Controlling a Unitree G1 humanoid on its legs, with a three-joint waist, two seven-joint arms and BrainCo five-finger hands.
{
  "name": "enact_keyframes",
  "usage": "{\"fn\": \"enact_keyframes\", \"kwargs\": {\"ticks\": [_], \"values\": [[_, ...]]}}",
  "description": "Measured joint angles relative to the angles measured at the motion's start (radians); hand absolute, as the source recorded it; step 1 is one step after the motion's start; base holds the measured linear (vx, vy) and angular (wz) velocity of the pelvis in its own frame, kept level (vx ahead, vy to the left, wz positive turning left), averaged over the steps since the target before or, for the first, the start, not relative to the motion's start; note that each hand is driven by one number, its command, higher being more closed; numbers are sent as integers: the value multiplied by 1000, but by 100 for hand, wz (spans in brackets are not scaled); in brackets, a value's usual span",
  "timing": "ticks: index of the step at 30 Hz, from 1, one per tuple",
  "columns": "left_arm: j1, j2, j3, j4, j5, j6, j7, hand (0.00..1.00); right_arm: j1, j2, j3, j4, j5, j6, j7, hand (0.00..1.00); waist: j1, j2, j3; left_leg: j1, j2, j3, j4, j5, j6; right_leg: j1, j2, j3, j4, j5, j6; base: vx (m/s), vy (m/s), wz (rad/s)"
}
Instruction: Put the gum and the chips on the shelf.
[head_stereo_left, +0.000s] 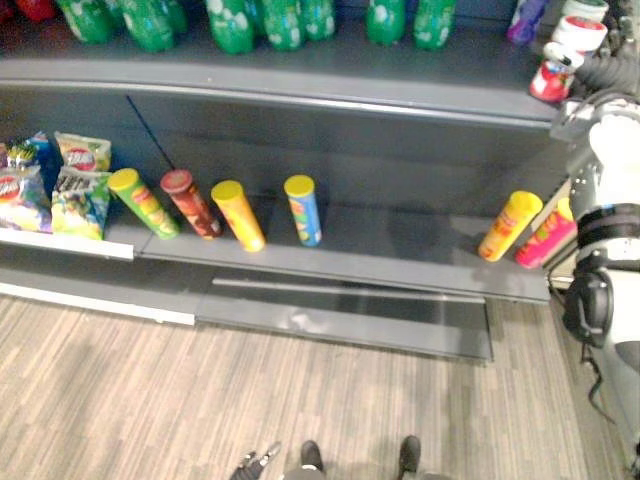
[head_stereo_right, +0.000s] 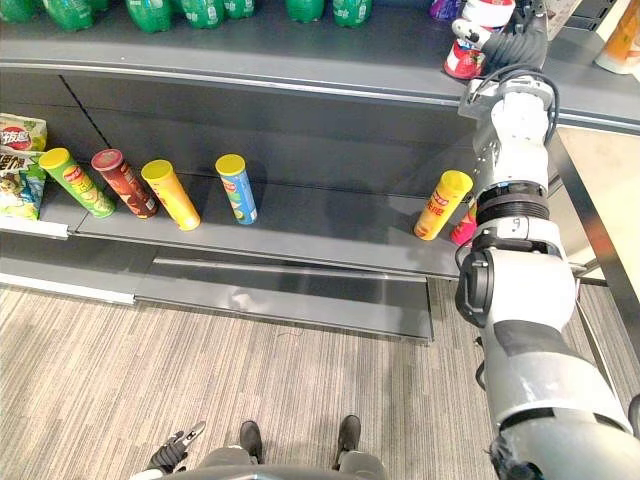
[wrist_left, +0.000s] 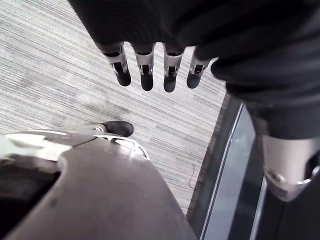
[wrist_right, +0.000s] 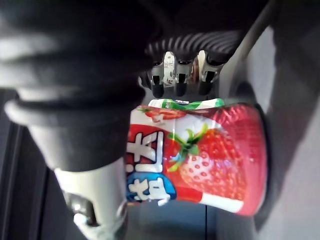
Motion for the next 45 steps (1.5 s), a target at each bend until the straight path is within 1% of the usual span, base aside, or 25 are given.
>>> {"fn": "enact_keyframes", "kwargs": {"ticks": [1, 5, 11, 15, 16, 17, 18, 19, 20, 21, 22, 23, 24, 25, 27, 29, 32, 33, 34, 36, 37, 39, 41, 43, 45], "values": [[0, 0, 0, 0, 0, 0, 0, 0, 1, 0, 0, -11, 3, 1, -3, 0, 0, 0, 0, 0, 0, 1, 1, 0, 0, 0, 0, 1, 0, 0, 0, 0, 0, -4], [0, -1, 7, 0, 0, 2, 9, 0, 10, 0, 0, -188, 8, -5, -36, 0, -6, 0, 0, 2, 2, 9, 4, 0, 0, -4, 4, 12, 0, 2, -2, 0, 0, -8], [1, -3, 16, -8, 2, 3, 11, 0, 92, 0, 0, -416, 4, -43, -78, 0, -19, 0, 0, 14, 5, 18, 4, 0, -1, -2, 7, 25, 3, 3, -2, -6, -11, -6], [2, -4, 21, -8, 5, 4, 11, 0, 162, 1, 0, -558, -2, -59, -83, 0, -27, 0, 0, 24, 8, 32, -1, -2, -2, -2, 10, 39, 7, 3, -1, -22, -19, -11], [2, -4, 21, -7, 6, 4, 11, 0, 212, 2, 0, -651, -1, -70, -84, 0, -30, 0, 0, 27, 10, 36, -1, -2, -2, -1, 13, 43, 8, 3, -1, -24, -27, -6], [2, -4, 21, -7, 8, 4, 11, 0, 241, 5, 0, -698, -1, -78, -83, 0, -30, 0, 0, 29, 11, 37, -1, -2, -3, 0, 14, 45, 8, 3, -1, -13, -29, -9], [3, -4, 21, -6, 9, 4, 11, 0, 309, 28, -1, -801, 0, -98, -81, 0, -31, -1, -1, 33, 14, 40, -1, -3, -4, 2, 16, 48, 8, 3, -1, -5, -25, -8], [6, -4, 21, -5, 9, 4, 13, 0, 376, 75, 1, -892, 3, -124, -70, 0, -39, -2, -3, 36, 16, 42, -1, -3, -4, 3, 17, 51, 8, 3, -1, -2, -19, -7], [7, -4, 21, -5, 9, 4, 13, 0, 412, 103, 4, -932, 5, -134, -64, 0, -44, -3, -4, 36, 17, 43, -1, -3, -4, 3, 17, 51, 8, 3, -1, -2, -21, -5], [10, -3, 21, -4, 10, 4, 17, 0, 498, 162, 23, -1011, 9, -151, -58, 0, -51, -4, -8, 36, 19, 45, -1, -3, -4, 3, 18, 52, 8, 3, -1, 1, -27, -4], [13, -3, 21, -3, 11, 4, 22, 0, 593, 217, 55, -1071, 22, -165, -34, 0, -54, -7, -13, 38, 21, 48, 0, -3, -5, 3, 20, 54, 8, 3, -1, 3, -28, -7], [15, -3, 22, -3, 11, 5, 24, 0, 643, 242, 75, -1097, 34, -167, -24, 0, -54, -8, -17, 39, 22, 52, 0, -4, -5, 3, 20, 57, 8, 3, -1, 8, -21, -12], [18, -4, 23, -3, 11, 4, 29, 0, 736, 291, 122, -1130, 48, -168, 5, 0, -54, -10, -25, 41, 23, 58, 0, -5, -7, 2, 22, 64, 8, 3, -2, 8, -14, -12], [19, -4, 23, -2, 12, 4, 30, 0, 777, 310, 148, -1141, 53, -167, 17, 0, -54, -11, -27, 44, 24, 60, 0, -6, -8, 2, 22, 66, 8, 3, -2, 9, -17, -12], [20, -4, 23, 3, 13, 4, 31, 0, 928, 350, 251, -1197, 93, -167, 78, 0, -55, -13, -30, 54, 26, 61, -1, -8, -11, 11, 21, 68, 8, 3, -1, 2, -8, -2], [25, -6, 27, 4, 14, 4, 32, 0, 1036, 372, 335, -1233, 123, -172, 124, 0, -56, -18, -41, 54, 26, 62, -1, -11, -15, 10, 20, 69, 8, 3, -1, 0, 0, 0], [31, -8, 59, 6, 22, 3, 34, 0, 1195, 399, 468, -1235, 181, -173, 197, 0, -57, -31, -51, 54, 24, 62, -1, -12, -17, 10, 18, 71, 9, 2, -1, 0, 0, 0], [32, -8, 63, 10, 22, 3, 37, 0, 1248, 400, 517, -1210, 205, -174, 219, 0, -56, -33, -53, 55, 21, 62, 0, -16, -21, 12, 17, 71, 8, 2, 0, 0, 0, 0], [31, -8, 64, 16, 22, 2, 39, 0, 1269, 402, 538, -1186, 210, -172, 233, 0, -56, -34, -56, 56, 20, 62, -1, -17, -22, 13, 16, 71, 8, 2, 0, 0, 0, 0], [29, -10, 80, 27, 23, 0, 41, 0, 1342, 418, 585, -1080, 235, -163, 270, 0, -56, -36, -62, 58, 15, 64, -1, -20, -22, 13, 15, 75, 8, 2, 0, -5, 2, -2], [30, -13, 94, 33, 24, -2, 44, 0, 1389, 421, 597, -1010, 237, -141, 293, 0, -56, -35, -65, 58, 15, 65, 0, -21, -21, 13, 12, 76, 8, 2, 0, 0, 0, 0], [30, -13, 98, 38, 31, -2, 49, 0, 1437, 419, 586, -931, 231, -124, 315, 0, -56, -31, -68, 58, 14, 67, 0, -23, -20, 13, 10, 78, 8, 1, 0, 0, 0, 0], [30, -14, 99, 41, 44, -2, 48, 0, 1465, 421, 549, -848, 188, -117, 319, 0, -57, -28, -69, 60, 13, 69, 0, -25, -19, 13, 9, 81, 8, -1, 4, 0, -5, -4], [32, -21, 100, 41, 48, -2, 45, 0, 1474, 425, 444, -689, 121, -106, 307, 0, -56, -22, -72, 65, 12, 79, 0, -28, -19, 13, 9, 89, 8, -2, 5, 1, -4, -12], [36, -25, 100, 41, 49, -2, 39, 0, 1473, 425, 370, -590, 95, -103, 296, 0, -56, -15, -76, 69, 11, 85, 0, -31, -18, 13, 9, 95, 8, -2, 5, 1, -6, -10]]}}
